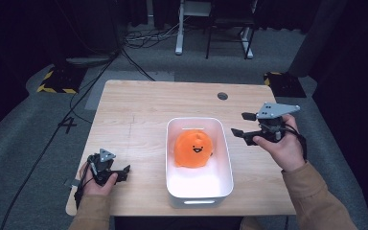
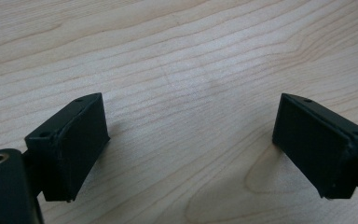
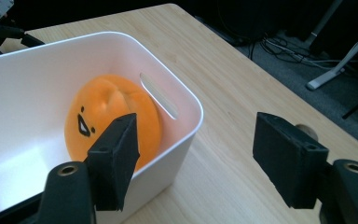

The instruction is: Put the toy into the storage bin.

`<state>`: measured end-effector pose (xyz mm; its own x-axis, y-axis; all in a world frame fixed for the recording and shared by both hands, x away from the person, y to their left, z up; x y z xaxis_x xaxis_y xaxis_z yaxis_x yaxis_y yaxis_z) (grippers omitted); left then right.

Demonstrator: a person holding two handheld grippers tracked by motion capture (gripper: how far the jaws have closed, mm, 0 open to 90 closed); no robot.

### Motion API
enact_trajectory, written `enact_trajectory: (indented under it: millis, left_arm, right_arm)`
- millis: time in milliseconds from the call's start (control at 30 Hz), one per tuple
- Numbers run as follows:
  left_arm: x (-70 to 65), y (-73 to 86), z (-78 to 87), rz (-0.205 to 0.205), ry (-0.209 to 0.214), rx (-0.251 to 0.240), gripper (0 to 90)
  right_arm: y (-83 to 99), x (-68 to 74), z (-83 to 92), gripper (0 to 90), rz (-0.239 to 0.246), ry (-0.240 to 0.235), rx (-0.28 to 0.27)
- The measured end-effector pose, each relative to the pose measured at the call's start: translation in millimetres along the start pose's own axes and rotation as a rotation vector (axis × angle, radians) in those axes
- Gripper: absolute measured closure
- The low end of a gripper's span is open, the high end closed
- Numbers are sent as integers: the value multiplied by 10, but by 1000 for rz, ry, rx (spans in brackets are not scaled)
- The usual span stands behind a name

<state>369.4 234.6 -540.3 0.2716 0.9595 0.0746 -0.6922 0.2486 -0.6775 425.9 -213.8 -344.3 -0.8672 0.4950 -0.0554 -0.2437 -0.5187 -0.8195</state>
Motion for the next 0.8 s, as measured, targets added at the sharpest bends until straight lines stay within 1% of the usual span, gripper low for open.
enact_trajectory:
  millis: [33, 67, 100, 133, 167, 200, 233, 267, 300, 367, 400, 433, 500, 533, 567, 633, 667, 700, 767, 800]
  left_arm:
    - [2, -1, -1, -1, -2, -1, 104]
    - [1, -1, -1, -1, -1, 0, 104]
    - [1, -1, -1, -1, -1, 0, 104]
    - [2, -1, -1, -2, -2, -1, 104]
    - [2, -1, -1, -1, -2, -1, 104]
    - [5, -3, -3, -3, -5, -3, 104]
    - [2, -1, -1, -1, -2, 0, 104]
    - [2, -1, -1, -1, -2, 0, 104]
    - [2, -1, -1, -1, -2, 0, 104]
    - [3, -2, -2, -2, -3, -1, 103]
    - [2, -1, -1, -1, -2, 0, 104]
    - [2, -1, -1, -1, -1, 0, 104]
    - [3, -2, -2, -2, -3, -1, 104]
    - [2, -1, -1, -1, -1, 0, 104]
    - [1, -1, -1, -1, -1, 0, 104]
    - [3, -2, -2, -2, -3, -1, 104]
    - [1, -1, -1, -1, -1, 0, 104]
    - [3, -2, -2, -2, -3, -2, 104]
    - [5, -3, -3, -3, -4, -3, 104]
    - [2, -1, -1, -1, -1, 0, 104]
  right_arm:
    - [40, -27, 24, 307, 2, 9, 7]
    - [40, -27, 24, 307, 2, 9, 7]
    - [83, -51, 46, 306, -5, 14, 12]
    - [165, -100, 87, 298, -17, 23, 20]
    - [165, -100, 87, 298, -17, 23, 20]
    - [238, -144, 126, 294, -31, 26, 21]
    - [238, -144, 126, 294, -31, 26, 21]
    - [300, -181, 162, 294, -37, 32, 23]
    - [300, -181, 162, 294, -37, 32, 23]
    - [364, -210, 192, 287, -48, 35, 29]
    - [395, -219, 205, 277, -50, 42, 44]
    - [455, -240, 229, 277, -62, 41, 41]
    - [489, -255, 241, 277, -65, 37, 46]
    - [520, -266, 249, 271, -81, 42, 50]
    - [557, -288, 264, 270, -83, 48, 54]
    - [610, -313, 283, 265, -101, 44, 56]
    - [640, -322, 287, 255, -124, 47, 56]
    - [678, -339, 297, 246, -130, 48, 69]
    - [748, -366, 305, 247, -148, 59, 76]
    - [784, -380, 308, 247, -148, 59, 80]
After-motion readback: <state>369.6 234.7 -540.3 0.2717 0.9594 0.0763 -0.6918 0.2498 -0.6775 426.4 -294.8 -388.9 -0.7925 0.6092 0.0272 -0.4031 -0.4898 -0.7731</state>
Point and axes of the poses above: each handheld gripper's, and its own axes: z roughly backward along the jaws, y roughly out of its underside, x roughly to its left, the point moved 5 cm from there along -z, roughly forward along the jaws, and after that the axes turned 9 degrees about -y, right-handed, at the moved point
